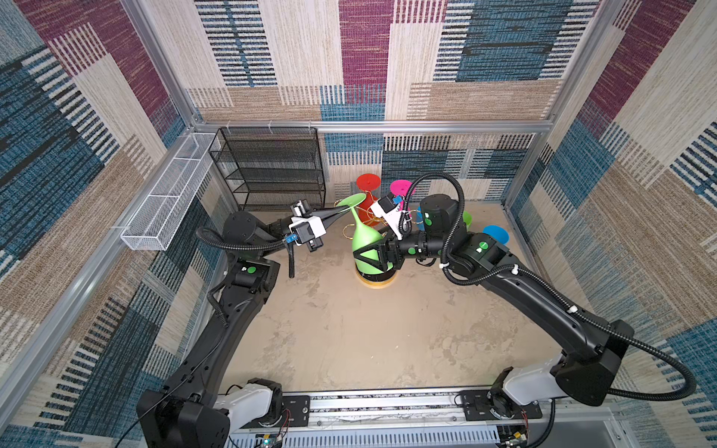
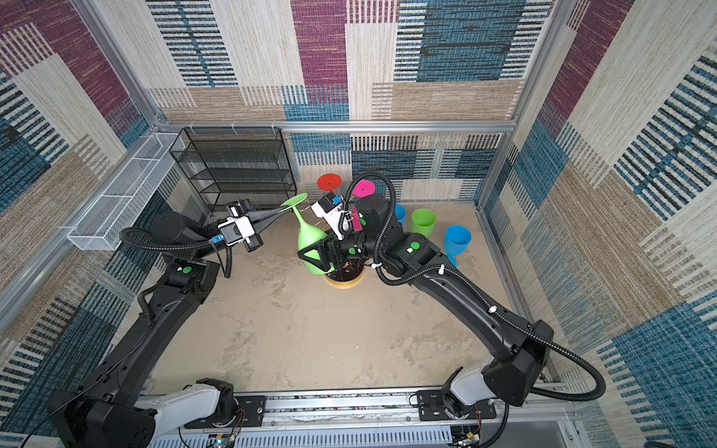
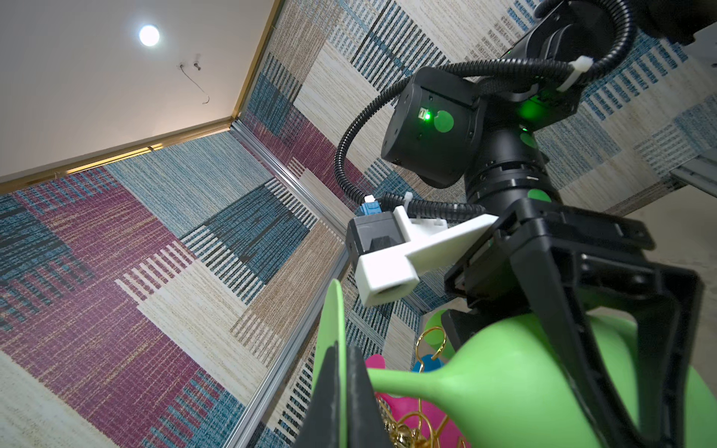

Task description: Take the wine glass off the wine glass rack

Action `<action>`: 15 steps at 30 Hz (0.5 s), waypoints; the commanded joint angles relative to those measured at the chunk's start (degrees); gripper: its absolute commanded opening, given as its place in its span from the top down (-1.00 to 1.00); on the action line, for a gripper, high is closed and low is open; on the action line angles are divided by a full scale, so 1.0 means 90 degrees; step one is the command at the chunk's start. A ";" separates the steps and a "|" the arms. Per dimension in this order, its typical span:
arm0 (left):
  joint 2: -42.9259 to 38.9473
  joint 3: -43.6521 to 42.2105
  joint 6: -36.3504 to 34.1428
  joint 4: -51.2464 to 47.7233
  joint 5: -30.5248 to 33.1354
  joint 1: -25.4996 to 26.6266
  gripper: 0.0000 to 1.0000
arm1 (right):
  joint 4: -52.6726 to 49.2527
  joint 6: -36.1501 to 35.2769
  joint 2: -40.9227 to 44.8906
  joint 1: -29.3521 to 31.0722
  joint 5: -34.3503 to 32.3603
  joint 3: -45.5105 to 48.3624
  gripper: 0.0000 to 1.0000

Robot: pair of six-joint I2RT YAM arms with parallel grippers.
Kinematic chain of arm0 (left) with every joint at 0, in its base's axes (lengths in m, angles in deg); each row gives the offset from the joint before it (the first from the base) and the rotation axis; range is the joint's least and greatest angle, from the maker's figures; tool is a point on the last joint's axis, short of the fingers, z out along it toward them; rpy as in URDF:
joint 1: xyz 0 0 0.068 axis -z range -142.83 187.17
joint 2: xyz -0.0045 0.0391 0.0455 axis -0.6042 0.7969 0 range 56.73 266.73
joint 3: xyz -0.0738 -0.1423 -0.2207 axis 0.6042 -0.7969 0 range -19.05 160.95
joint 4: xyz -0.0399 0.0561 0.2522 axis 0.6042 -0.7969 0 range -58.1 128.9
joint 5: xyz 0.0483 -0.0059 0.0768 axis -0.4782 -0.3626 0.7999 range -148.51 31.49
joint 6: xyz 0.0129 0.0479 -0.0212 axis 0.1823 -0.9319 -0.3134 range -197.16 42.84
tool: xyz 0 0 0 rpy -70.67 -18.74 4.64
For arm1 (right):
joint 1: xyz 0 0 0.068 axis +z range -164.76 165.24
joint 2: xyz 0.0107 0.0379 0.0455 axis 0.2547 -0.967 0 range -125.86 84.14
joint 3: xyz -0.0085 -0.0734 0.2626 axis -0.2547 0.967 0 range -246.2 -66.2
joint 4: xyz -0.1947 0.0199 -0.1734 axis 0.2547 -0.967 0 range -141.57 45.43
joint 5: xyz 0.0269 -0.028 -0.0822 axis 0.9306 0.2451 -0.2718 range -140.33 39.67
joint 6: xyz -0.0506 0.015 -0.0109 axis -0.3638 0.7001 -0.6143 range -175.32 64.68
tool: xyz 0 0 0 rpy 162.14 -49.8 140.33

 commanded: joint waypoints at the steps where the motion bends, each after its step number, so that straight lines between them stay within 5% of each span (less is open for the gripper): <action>1: -0.0076 -0.0084 0.0233 0.0189 0.0399 0.0010 1.00 | 0.0450 0.0075 0.0136 0.0004 -0.0139 0.0081 -0.10; 8: -0.0260 -0.0132 0.1184 -0.0094 0.1434 0.0004 1.00 | 0.0816 0.0419 0.0626 0.0002 -0.0444 0.0213 -0.88; 15: -0.0471 0.0356 0.2550 -0.1948 0.3057 0.0004 1.00 | 0.1700 0.0832 0.1725 -0.0213 -0.0994 0.0750 -0.99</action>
